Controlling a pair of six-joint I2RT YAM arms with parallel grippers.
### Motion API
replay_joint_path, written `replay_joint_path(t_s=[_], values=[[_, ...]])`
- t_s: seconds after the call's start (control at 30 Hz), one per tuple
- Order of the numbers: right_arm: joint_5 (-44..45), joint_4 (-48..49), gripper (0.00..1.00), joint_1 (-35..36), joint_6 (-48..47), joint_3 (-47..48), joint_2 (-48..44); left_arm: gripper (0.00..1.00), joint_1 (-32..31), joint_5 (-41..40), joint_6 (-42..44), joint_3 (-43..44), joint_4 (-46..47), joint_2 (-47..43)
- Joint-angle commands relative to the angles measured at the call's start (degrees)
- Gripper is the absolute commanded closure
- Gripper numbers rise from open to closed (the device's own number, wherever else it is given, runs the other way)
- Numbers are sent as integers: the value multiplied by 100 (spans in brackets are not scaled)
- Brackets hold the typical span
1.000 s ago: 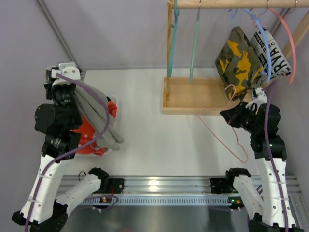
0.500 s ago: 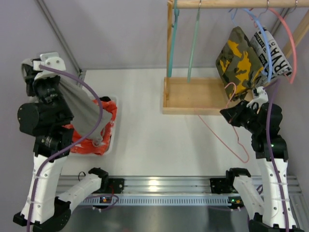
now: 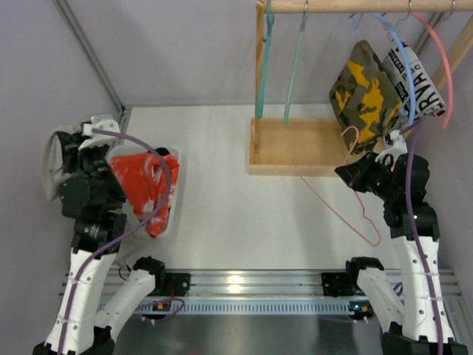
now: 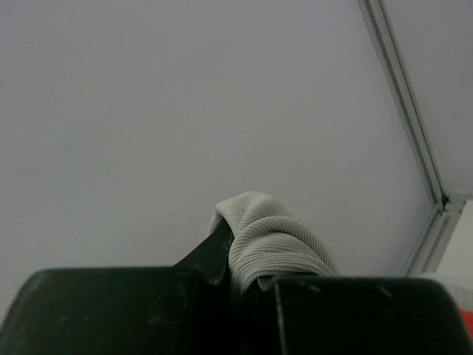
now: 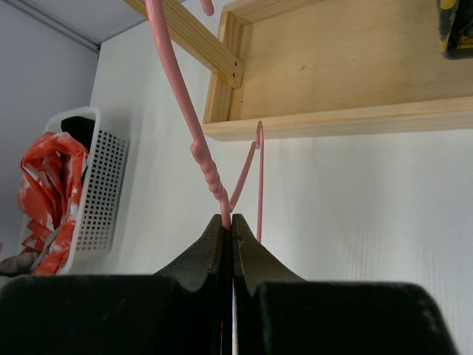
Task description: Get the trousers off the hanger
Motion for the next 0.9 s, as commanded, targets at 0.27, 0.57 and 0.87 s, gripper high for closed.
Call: replay_joint_path(t_s=[0.27,0.57,0.87], values=[[-36,97,100,-69,-162,368,-72,100,437,1109,-321,-936,1999,1022],[-62,123,100,-69,-154,298,-63,100,2153,2393,-1658,-65,1806,2298],[-98,167,100,-69,-101,280,-54,100,2154,2376,-2264,620,1525,3045]])
